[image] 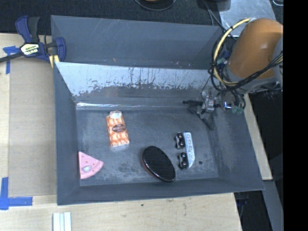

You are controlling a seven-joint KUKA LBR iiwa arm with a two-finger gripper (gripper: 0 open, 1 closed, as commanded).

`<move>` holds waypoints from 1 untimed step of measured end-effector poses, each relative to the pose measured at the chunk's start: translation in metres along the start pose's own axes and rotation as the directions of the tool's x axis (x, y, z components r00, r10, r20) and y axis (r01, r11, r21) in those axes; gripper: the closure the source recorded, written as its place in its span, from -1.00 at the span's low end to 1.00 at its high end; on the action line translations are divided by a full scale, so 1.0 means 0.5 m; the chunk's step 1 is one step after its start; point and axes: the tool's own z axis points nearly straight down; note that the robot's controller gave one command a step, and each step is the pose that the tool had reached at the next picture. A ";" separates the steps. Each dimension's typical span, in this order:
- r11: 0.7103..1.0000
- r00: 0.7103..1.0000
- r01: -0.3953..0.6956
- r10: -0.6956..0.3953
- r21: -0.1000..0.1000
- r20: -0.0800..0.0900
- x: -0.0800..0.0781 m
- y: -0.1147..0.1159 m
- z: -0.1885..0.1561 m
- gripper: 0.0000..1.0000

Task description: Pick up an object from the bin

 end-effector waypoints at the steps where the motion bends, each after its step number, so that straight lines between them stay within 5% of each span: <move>1: 1.000 1.000 0.000 0.000 -0.001 -0.002 -0.019 0.046 -0.150 1.00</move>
Offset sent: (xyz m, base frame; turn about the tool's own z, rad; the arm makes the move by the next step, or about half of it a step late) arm 0.0146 0.0317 -0.1047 0.1749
